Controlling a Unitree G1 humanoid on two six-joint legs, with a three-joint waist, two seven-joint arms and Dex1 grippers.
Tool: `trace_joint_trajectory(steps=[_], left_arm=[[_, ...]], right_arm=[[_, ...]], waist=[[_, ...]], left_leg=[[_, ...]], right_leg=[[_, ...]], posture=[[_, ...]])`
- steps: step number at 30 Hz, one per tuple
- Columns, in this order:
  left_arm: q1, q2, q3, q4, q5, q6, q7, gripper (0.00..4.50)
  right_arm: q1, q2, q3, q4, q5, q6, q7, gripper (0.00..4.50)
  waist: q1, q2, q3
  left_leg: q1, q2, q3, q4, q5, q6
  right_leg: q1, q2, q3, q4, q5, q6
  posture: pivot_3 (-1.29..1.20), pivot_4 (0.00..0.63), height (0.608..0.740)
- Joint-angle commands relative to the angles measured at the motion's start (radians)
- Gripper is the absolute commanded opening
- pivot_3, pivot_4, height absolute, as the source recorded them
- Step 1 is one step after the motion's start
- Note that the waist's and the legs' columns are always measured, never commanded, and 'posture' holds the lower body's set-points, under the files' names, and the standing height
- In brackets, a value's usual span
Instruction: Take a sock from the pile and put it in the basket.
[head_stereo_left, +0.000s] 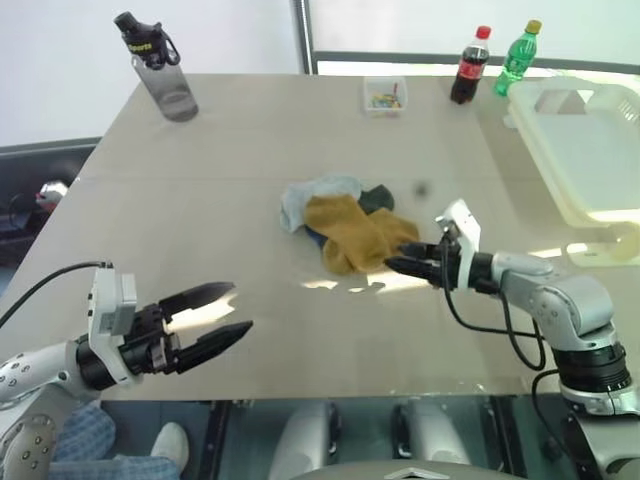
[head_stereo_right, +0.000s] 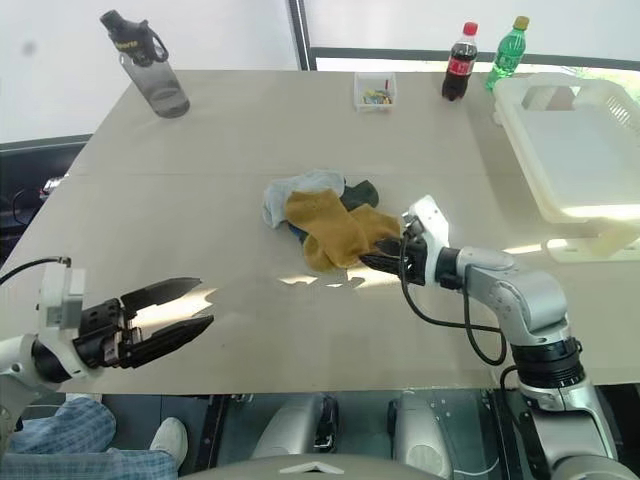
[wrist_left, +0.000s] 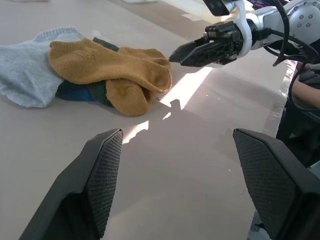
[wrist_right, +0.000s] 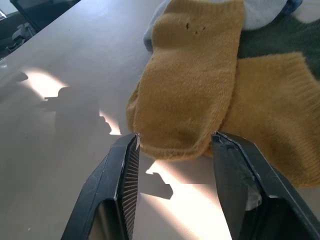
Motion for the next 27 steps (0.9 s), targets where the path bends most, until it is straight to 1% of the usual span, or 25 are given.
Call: trace_joint_trajectory(steps=[1,12,13,14,15,16,18,19,24,27], left_arm=[[0.008,-0.002,0.012,-0.02,-0.001,-0.014,-0.003,3.76],[0.012,-0.001,0.016,-0.021,-0.002,-0.016,-0.003,3.76],[0.012,-0.002,0.016,-0.021,-0.002,-0.016,-0.002,3.76],[0.012,-0.002,0.016,-0.021,-0.002,-0.017,-0.002,3.76],[0.013,-0.003,0.016,-0.021,-0.001,-0.017,-0.003,3.76],[0.014,-0.003,0.016,-0.021,-0.001,-0.018,-0.003,3.76],[0.011,-0.002,0.014,-0.019,0.0,-0.017,-0.003,3.76],[0.01,-0.002,0.014,-0.019,0.0,-0.017,-0.002,3.76],[0.011,-0.004,0.014,-0.018,0.003,-0.02,-0.004,3.76],[0.011,-0.005,0.016,-0.018,0.005,-0.022,-0.005,3.76]], right_arm=[[-0.022,0.013,0.02,0.019,-0.036,-0.046,-0.021,2.41],[-0.03,0.024,0.086,0.048,-0.118,-0.095,-0.023,2.41],[-0.03,0.026,0.087,0.048,-0.12,-0.097,-0.023,2.04],[-0.03,0.027,0.089,0.048,-0.124,-0.099,-0.022,1.91],[-0.029,0.027,0.094,0.048,-0.132,-0.104,-0.022,1.67],[-0.029,0.026,0.098,0.049,-0.14,-0.109,-0.02,1.29],[-0.031,0.025,0.103,0.055,-0.151,-0.117,-0.017,0.36],[-0.032,0.025,0.104,0.057,-0.154,-0.12,-0.015,0.06],[-0.034,0.022,0.111,0.061,-0.174,-0.137,-0.006,0.06],[-0.032,0.01,0.112,0.046,-0.161,-0.131,0.023,0.06]], waist=[[-0.001,0.0,0.0],[0.0,0.0,0.0],[0.0,0.0,0.0],[0.0,0.0,0.0],[0.0,0.0,0.0],[0.0,0.0,0.0],[0.0,0.0,0.0],[0.0,0.0,0.0],[0.0,0.0,0.0],[0.0,0.0,0.0]], left_leg=[[0.0,0.0,0.0,0.0,0.0,0.0],[0.0,0.0,0.0,0.0,0.0,0.0],[0.0,0.0,0.0,0.0,0.0,0.0],[0.0,0.0,0.0,0.0,0.0,0.0],[0.0,0.0,0.0,0.0,0.0,0.0],[0.0,0.0,0.0,0.0,0.0,0.0],[0.0,0.0,0.0,0.0,0.0,0.0],[0.0,0.0,0.0,0.0,0.0,0.0],[0.0,0.0,0.0,0.0,0.0,0.0],[0.0,0.0,0.0,0.0,0.0,0.0]], right_leg=[[0.0,0.0,0.0,0.0,0.0,0.0],[0.0,0.001,0.0,0.001,0.0,0.0],[0.0,0.001,0.0,0.001,0.0,0.0],[0.0,0.001,0.0,0.001,0.0,0.0],[0.0,0.001,0.0,0.001,0.0,0.0],[0.0,0.001,0.0,0.001,0.0,0.0],[0.0,0.001,0.0,0.001,0.0,0.0],[0.0,0.001,0.0,0.001,0.0,0.0],[0.0,0.001,0.0,0.001,0.0,0.0],[0.0,0.001,0.0,0.001,0.0,0.0]], posture=[[0.0,0.15,0.74],[0.0,0.15,0.74],[0.0,0.15,0.74],[0.0,0.15,0.74],[0.0,0.15,0.74],[0.0,0.15,0.74],[0.0,0.15,0.74],[0.0,0.15,0.74],[0.0,0.15,0.74],[0.0,0.15,0.74]])
